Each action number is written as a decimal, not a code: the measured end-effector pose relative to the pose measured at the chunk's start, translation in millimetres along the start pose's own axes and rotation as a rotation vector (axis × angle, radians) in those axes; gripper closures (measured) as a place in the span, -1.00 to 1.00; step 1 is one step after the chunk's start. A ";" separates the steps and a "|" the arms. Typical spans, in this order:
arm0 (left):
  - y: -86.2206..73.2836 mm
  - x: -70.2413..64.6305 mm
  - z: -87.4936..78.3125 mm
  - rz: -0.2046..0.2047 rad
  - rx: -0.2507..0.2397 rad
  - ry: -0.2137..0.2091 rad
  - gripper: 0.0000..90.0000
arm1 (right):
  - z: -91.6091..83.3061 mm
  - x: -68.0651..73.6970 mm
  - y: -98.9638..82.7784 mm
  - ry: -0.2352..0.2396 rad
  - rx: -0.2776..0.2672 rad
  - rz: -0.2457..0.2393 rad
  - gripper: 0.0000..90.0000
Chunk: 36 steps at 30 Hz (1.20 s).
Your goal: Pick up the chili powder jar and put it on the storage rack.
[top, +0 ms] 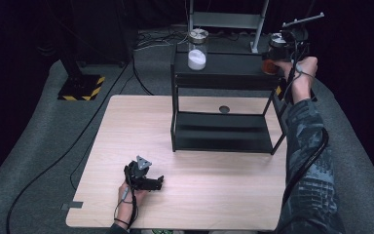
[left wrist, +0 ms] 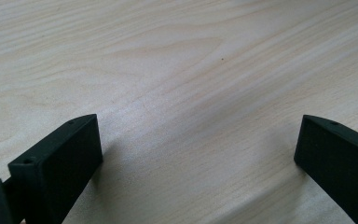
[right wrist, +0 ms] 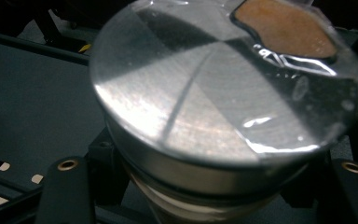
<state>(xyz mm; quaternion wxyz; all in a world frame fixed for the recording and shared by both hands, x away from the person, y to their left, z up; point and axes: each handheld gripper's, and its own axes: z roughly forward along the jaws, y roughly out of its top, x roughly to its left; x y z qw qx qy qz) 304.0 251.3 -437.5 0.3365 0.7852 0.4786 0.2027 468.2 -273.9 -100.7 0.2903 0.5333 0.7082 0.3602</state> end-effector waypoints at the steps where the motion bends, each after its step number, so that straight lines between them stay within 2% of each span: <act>1: 0.0 0.0 0.0 0.000 0.000 0.000 -1.00 | -0.1 0.0 -0.2 0.000 0.000 0.000 -0.31; 12: 0.0 0.0 0.0 0.000 0.000 0.000 -1.00 | 0.4 1.4 -1.2 -0.006 0.002 -0.004 -0.36; 18: 0.0 0.0 -0.1 0.000 0.000 0.000 -1.00 | -0.6 1.4 -5.0 -0.009 0.013 0.008 -0.85; 20: 0.0 0.0 -0.1 0.000 0.000 0.000 -1.00 | -2.6 1.4 -7.9 0.000 0.020 0.000 -0.97; 22: 0.0 0.0 -0.1 0.000 0.000 0.000 -1.00 | -6.7 2.7 -14.3 0.005 0.014 -0.006 -1.00; 26: -0.1 0.0 0.0 0.000 0.000 0.000 -1.00 | -20.7 10.8 -35.3 0.013 -0.022 -0.049 -1.00; 29: -0.1 -0.1 0.0 0.000 0.000 0.000 -1.00 | -30.7 19.4 -59.7 0.018 -0.048 -0.081 -1.00; 32: 0.0 -0.1 0.0 0.000 0.000 0.000 -1.00 | -36.2 25.6 -93.5 0.040 -0.073 -0.100 -1.00; 36: 0.0 0.0 0.0 0.000 0.000 0.000 -1.00 | -35.7 35.0 -148.0 0.061 -0.083 -0.126 -1.00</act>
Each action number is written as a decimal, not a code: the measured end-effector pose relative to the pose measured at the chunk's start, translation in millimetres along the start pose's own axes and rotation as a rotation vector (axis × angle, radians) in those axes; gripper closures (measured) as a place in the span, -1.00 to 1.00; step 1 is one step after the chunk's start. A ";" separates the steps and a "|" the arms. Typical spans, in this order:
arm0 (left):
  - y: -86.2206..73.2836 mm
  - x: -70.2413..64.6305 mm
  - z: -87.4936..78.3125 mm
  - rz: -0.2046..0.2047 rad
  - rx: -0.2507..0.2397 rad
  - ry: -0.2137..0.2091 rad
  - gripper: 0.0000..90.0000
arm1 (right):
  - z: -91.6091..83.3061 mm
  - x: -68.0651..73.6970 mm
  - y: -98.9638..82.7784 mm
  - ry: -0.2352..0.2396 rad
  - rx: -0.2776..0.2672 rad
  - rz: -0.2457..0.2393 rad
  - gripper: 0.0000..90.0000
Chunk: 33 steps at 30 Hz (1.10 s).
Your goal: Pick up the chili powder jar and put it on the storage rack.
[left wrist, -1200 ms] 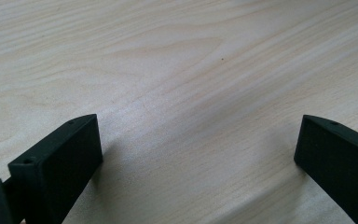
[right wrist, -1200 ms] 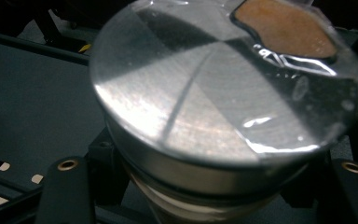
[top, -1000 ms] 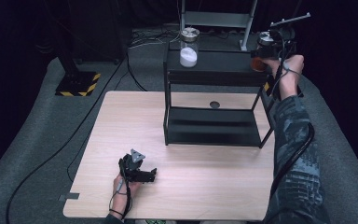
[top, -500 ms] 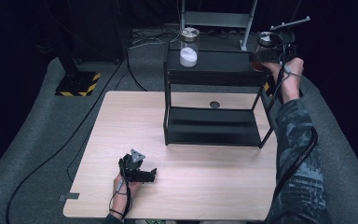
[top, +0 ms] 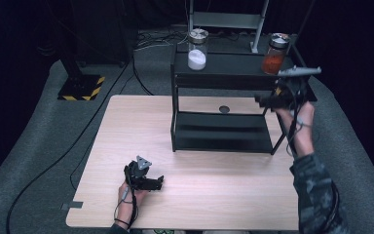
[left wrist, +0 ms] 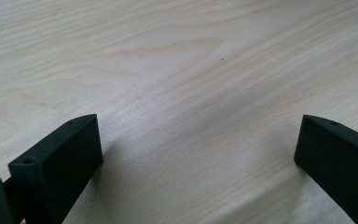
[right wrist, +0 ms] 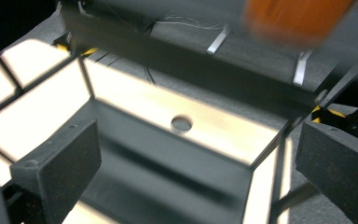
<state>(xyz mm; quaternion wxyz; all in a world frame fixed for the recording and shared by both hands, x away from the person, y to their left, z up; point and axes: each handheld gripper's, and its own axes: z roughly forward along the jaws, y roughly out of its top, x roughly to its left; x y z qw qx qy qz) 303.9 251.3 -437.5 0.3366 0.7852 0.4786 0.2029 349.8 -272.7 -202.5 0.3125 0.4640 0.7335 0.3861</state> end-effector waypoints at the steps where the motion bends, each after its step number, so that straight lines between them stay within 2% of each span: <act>1: 0.0 0.0 0.0 0.000 0.000 0.000 -1.00 | 0.4 3.2 -14.0 0.010 0.003 -0.001 -1.00; 6: 0.0 0.0 0.0 0.000 0.000 0.000 -1.00 | 7.7 18.4 -95.5 0.062 0.006 0.028 -1.00; 11: 0.0 0.0 0.0 0.000 0.000 0.000 -1.00 | 20.0 55.8 -172.4 0.037 0.097 0.020 -1.00; 13: -0.1 -0.1 0.0 0.000 0.000 0.000 -1.00 | 24.7 69.4 -195.6 0.020 0.134 0.017 -1.00; 15: 0.0 0.0 0.0 0.000 0.000 0.000 -1.00 | 27.6 76.0 -213.5 0.024 0.152 0.018 -1.00; 17: 0.0 -0.1 0.0 0.000 0.000 0.000 -1.00 | 28.6 80.9 -224.9 0.013 0.159 0.021 -1.00; 22: 0.0 -0.1 0.0 0.000 0.000 0.000 -1.00 | 30.5 83.9 -240.0 0.002 0.173 0.048 -1.00; 25: -0.1 -0.1 0.0 0.000 0.000 0.000 -1.00 | 29.4 85.8 -245.8 -0.009 0.166 0.048 -1.00; 27: -0.1 -0.1 0.0 0.000 0.000 0.000 -1.00 | 26.7 88.7 -251.1 -0.020 0.135 0.042 -1.00; 33: -0.1 -0.1 0.0 0.001 0.000 0.000 -1.00 | 31.8 83.1 -245.4 0.013 0.174 0.043 -1.00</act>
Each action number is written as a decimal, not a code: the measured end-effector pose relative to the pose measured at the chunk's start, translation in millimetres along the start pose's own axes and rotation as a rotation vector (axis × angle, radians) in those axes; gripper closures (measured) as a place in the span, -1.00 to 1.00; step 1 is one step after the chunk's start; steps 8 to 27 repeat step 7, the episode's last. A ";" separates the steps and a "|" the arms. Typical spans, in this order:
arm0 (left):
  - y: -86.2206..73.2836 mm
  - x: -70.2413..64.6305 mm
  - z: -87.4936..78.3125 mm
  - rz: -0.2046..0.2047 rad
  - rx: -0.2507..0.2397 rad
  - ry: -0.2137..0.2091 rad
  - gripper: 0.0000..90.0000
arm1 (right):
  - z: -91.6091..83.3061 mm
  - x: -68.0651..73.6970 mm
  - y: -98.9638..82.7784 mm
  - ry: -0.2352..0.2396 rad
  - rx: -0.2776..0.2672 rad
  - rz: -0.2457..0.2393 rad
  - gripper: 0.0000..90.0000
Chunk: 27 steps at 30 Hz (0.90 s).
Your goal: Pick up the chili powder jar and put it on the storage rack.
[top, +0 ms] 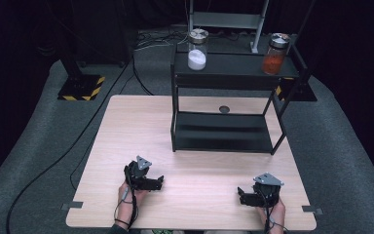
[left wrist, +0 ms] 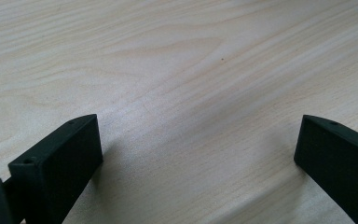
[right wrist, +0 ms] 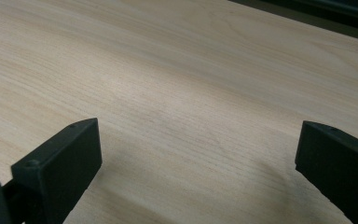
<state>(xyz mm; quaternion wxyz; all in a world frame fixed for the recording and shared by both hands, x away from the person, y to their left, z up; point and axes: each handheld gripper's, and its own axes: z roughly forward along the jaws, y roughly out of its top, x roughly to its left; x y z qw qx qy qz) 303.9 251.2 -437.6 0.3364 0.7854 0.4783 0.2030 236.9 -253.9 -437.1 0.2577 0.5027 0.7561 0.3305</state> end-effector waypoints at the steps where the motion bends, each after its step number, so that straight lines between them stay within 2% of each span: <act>1: 0.0 0.0 0.0 0.000 0.000 0.000 -1.00 | 0.2 1.0 0.2 -0.004 0.001 -0.004 -1.00; 7: -0.1 0.0 0.0 -0.001 0.000 0.000 -1.00 | -1.0 6.2 -2.0 -0.025 -0.011 -0.020 -1.00; 27: -0.1 0.0 0.0 -0.001 0.000 0.000 -1.00 | -1.0 6.2 -2.0 -0.025 -0.011 -0.020 -1.00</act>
